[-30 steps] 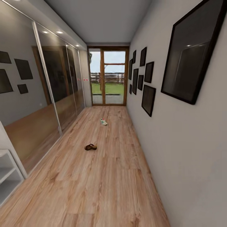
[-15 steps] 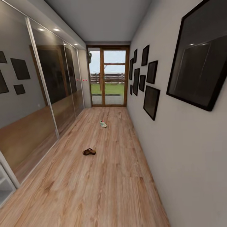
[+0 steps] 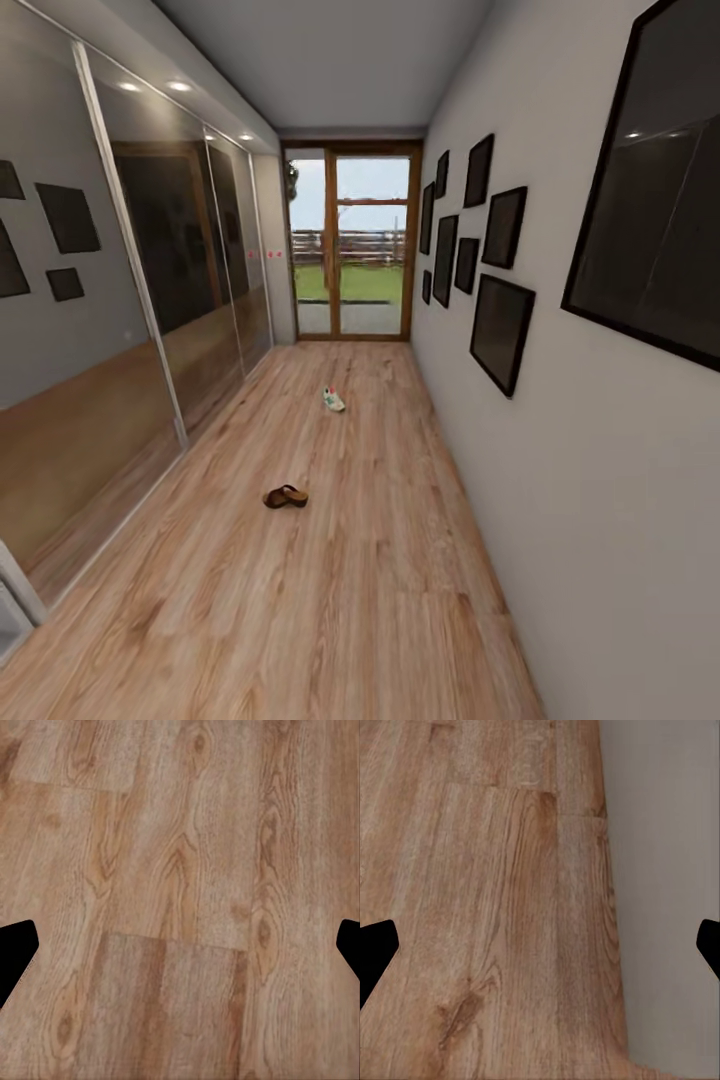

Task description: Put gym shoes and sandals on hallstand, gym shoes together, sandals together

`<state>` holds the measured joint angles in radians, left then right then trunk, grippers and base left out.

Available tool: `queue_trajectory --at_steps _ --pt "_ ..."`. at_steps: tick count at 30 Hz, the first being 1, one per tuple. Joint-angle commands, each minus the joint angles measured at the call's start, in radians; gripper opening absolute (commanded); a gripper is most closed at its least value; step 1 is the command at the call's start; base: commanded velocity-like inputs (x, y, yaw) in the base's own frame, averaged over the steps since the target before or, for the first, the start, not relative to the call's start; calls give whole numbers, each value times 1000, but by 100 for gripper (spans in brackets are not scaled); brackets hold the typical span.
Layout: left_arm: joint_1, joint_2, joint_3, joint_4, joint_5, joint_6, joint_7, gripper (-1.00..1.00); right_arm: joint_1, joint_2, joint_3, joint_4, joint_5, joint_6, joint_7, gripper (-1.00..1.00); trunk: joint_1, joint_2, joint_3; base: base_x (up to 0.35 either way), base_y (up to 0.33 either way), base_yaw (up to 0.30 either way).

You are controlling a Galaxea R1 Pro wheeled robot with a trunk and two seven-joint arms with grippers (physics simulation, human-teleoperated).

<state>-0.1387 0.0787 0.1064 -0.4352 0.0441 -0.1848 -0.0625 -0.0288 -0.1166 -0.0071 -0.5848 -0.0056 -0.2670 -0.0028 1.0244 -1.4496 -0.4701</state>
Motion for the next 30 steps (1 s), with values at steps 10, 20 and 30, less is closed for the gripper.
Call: queue_trajectory --at_steps 10,20,30 --pt "-1 0 4 1 5 -2 -7 100 0 0 -1 0 -1 -3 0 100 1 0 -6 341 0 246" --pt "-1 -1 4 3 5 -2 -7 100 0 0 -1 0 -1 -3 0 100 1 0 -8 341 0 88" --pt "-1 -1 4 3 5 -2 -7 100 0 0 1 0 -1 -3 0 100 1 0 -8 341 0 2"
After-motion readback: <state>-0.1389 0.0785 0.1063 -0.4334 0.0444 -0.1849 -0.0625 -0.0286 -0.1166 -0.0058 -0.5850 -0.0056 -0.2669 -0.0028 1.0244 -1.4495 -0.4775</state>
